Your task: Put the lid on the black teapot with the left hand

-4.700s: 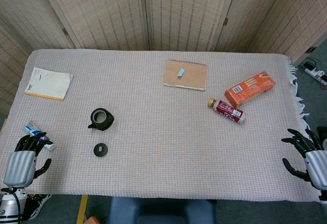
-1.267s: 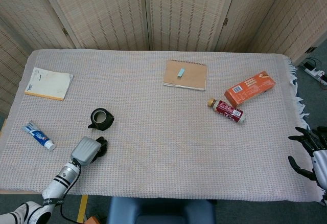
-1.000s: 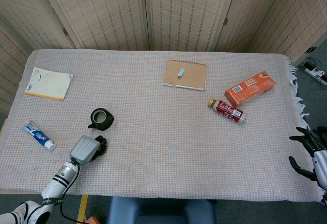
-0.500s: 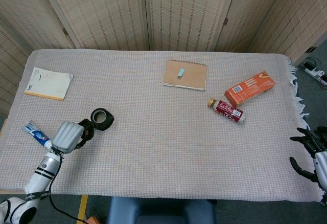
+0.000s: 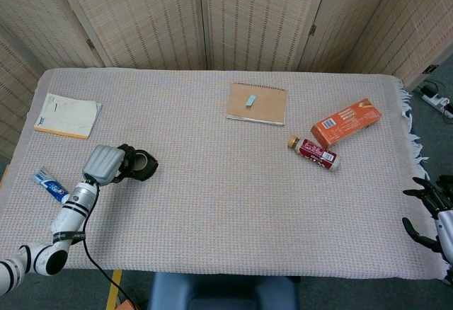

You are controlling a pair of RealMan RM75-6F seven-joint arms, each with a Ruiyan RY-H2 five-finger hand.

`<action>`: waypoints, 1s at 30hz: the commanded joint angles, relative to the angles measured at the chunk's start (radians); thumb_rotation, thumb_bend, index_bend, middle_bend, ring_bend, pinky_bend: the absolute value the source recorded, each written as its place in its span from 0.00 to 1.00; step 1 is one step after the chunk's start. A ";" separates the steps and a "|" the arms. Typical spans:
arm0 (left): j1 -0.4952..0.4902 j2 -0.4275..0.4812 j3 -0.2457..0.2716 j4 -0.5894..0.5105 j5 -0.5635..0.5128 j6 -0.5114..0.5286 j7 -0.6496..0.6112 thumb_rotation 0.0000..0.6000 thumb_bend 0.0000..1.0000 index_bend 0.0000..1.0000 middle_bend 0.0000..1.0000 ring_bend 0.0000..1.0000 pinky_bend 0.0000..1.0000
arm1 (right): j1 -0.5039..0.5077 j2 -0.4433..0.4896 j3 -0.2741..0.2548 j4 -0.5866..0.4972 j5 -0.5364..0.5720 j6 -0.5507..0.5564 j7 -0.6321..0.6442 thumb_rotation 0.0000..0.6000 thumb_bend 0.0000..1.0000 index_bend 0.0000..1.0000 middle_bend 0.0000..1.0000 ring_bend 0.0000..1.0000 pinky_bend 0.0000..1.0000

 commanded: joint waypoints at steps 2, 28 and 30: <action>-0.044 -0.044 -0.011 0.070 -0.079 -0.068 0.030 1.00 0.25 0.44 0.40 0.84 0.73 | -0.002 -0.001 0.000 0.003 0.005 -0.003 0.002 1.00 0.37 0.28 0.18 0.27 0.11; -0.129 -0.076 0.014 0.091 -0.233 -0.112 0.114 1.00 0.25 0.36 0.36 0.83 0.73 | -0.006 -0.003 0.004 0.014 0.015 -0.008 0.012 1.00 0.37 0.28 0.18 0.27 0.11; -0.132 -0.072 0.017 0.083 -0.243 -0.111 0.120 1.00 0.25 0.35 0.35 0.83 0.73 | -0.006 -0.003 0.005 0.014 0.015 -0.007 0.014 1.00 0.37 0.28 0.18 0.27 0.11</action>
